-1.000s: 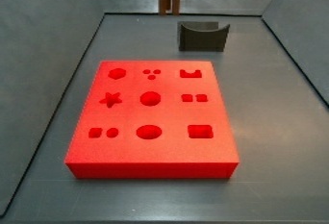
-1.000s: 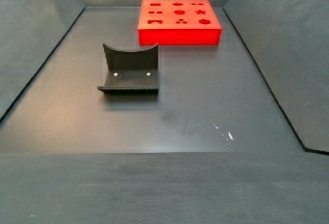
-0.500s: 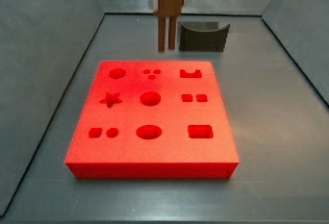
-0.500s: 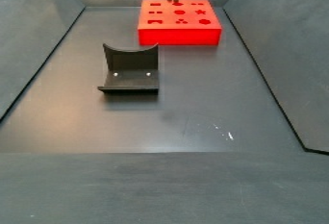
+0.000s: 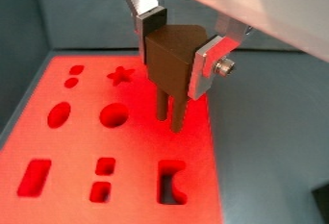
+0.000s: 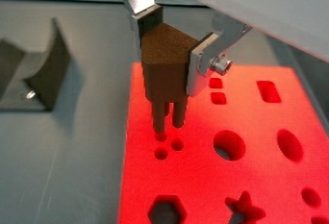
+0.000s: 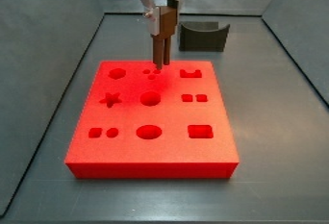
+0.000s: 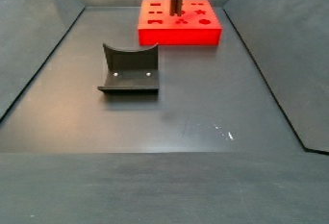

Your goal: Insert the 3 prong object.

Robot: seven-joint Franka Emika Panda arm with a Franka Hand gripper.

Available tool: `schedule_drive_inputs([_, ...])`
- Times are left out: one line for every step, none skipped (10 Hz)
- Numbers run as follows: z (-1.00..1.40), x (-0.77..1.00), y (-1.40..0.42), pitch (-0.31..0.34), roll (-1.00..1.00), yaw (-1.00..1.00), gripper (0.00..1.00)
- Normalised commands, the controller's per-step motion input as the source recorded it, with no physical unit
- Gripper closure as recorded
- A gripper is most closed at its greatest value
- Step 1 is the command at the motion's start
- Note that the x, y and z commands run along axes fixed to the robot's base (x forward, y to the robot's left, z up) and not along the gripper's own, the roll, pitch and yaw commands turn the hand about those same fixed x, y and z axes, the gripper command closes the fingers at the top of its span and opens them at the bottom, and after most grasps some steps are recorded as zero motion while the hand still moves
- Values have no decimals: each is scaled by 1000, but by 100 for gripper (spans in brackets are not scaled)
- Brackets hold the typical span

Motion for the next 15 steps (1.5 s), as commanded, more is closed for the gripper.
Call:
schedule_drive_inputs([0,-3,0,0,219,954,100])
schedule_drive_inputs([0,0,0,0,221,951,100])
schedule_drive_inputs([0,0,0,0,220,951,100])
schedule_drive_inputs([0,0,0,0,227,934,100])
schedule_drive_inputs([0,29,0,0,0,0,100])
schedule_drive_inputs([-86,-6,-140,-21,0,0,100])
schedule_drive_inputs([-117,-243,-229,-24,100,226,100])
schedule_drive_inputs([-126,-223,-117,-11,89,294,100])
schedule_drive_inputs([-109,-11,0,0,64,349,100])
schedule_drive_inputs([-137,23,120,0,104,486,100])
schedule_drive_inputs([-169,120,217,10,133,600,100])
schedule_drive_inputs([-234,83,169,10,154,763,100])
schedule_drive_inputs([-277,0,3,0,174,966,100])
schedule_drive_inputs([-231,0,0,0,149,1000,100])
schedule_drive_inputs([-177,0,0,0,146,1000,100])
